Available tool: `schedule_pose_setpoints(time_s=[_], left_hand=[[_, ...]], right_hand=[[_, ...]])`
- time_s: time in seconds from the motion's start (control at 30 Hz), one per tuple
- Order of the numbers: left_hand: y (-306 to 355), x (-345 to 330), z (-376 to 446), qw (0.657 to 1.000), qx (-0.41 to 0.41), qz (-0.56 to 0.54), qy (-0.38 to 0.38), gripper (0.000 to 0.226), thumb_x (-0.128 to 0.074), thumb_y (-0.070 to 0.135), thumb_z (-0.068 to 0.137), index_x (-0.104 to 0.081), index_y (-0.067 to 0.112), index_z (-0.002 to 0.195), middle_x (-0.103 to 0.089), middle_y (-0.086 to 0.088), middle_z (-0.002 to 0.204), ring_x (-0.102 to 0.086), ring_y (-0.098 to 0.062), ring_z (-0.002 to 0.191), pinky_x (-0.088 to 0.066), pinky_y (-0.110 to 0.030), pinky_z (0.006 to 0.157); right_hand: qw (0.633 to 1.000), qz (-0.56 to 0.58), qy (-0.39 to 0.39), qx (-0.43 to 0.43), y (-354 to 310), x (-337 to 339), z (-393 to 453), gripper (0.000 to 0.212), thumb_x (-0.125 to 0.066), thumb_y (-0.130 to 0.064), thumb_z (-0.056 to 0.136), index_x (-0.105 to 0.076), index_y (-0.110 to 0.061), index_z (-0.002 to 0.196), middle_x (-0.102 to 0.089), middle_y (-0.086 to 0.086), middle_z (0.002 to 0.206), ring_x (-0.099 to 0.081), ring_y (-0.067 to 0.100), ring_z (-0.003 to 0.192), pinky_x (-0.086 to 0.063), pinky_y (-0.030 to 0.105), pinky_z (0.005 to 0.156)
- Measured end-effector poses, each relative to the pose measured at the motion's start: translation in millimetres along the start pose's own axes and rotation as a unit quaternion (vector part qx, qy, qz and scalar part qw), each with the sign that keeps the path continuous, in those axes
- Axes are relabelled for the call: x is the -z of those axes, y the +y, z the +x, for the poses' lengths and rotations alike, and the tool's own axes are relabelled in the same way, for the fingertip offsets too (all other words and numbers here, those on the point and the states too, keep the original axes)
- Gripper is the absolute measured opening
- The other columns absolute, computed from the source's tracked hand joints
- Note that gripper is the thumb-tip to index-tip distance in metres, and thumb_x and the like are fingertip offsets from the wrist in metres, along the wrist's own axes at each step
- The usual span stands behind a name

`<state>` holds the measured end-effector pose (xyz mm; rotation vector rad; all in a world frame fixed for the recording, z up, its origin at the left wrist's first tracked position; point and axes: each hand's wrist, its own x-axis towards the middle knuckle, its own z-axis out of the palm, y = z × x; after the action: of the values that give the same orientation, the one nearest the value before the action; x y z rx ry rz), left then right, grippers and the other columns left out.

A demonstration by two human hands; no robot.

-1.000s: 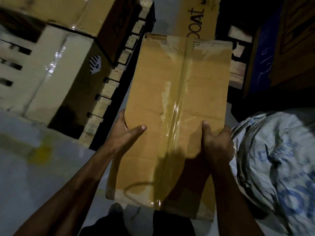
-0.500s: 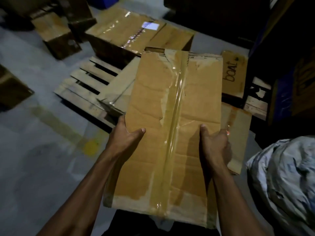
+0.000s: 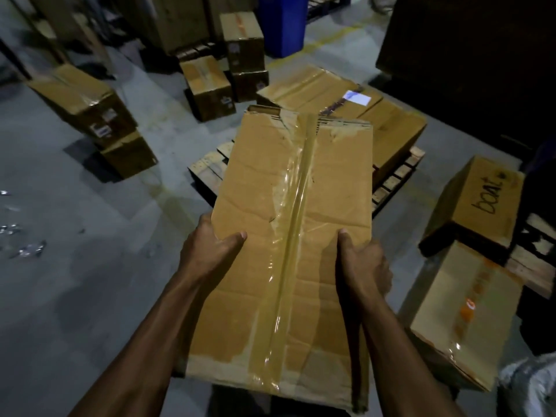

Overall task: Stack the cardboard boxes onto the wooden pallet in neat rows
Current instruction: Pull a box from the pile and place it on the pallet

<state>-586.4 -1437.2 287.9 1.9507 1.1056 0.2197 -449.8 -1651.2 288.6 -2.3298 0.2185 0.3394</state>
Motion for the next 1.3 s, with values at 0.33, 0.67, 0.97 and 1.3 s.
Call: schedule_pose_setpoints(time_s=[0.33,0.67,0.97,1.3], left_hand=[[-10.2,67.7,171.6,0.999,0.025,0.018,0.032,0.092,-0.057,0.08,0.061,-0.043,0.027,0.135,-0.062,-0.003,0.124,-0.064,-0.028,0.105,-0.059,-0.051,0.085],[-2.4,135.1,319.8,0.999,0.036,-0.02,0.033,0.078,-0.065,0.069,0.071,-0.043,0.029,0.134,-0.063,-0.001,0.123,-0.065,-0.028,0.105,-0.059,-0.051,0.086],[-16.6,181.8,488.5,0.998,-0.008,0.01,-0.063,0.089,-0.062,0.069,0.067,-0.041,0.022,0.14,-0.061,-0.005,0.128,-0.063,-0.031,0.108,-0.057,-0.052,0.09],[-1.5,188.1,617.6,0.981,-0.062,0.083,-0.166,0.074,-0.062,0.068,0.072,-0.042,0.03,0.133,-0.063,0.0,0.117,-0.064,-0.029,0.1,-0.057,-0.051,0.088]], right_hand=[[0.999,0.007,-0.034,0.031,-147.3,-124.5,64.3,0.061,-0.047,-0.063,0.092,-0.05,-0.012,0.125,-0.061,0.015,0.122,-0.056,0.038,0.11,-0.042,0.041,0.084],[0.999,-0.022,-0.026,0.042,-283.8,-210.0,108.5,0.064,-0.045,-0.064,0.091,-0.05,-0.013,0.128,-0.061,0.016,0.121,-0.057,0.038,0.109,-0.043,0.043,0.088],[0.999,-0.016,0.037,-0.035,-373.3,-319.7,133.9,0.063,-0.046,-0.064,0.092,-0.05,-0.013,0.129,-0.062,0.015,0.12,-0.058,0.038,0.109,-0.045,0.043,0.09],[0.983,0.026,0.108,-0.145,-417.6,-381.2,148.4,0.057,-0.048,-0.059,0.094,-0.052,-0.012,0.126,-0.062,0.013,0.118,-0.058,0.035,0.105,-0.042,0.04,0.083]])
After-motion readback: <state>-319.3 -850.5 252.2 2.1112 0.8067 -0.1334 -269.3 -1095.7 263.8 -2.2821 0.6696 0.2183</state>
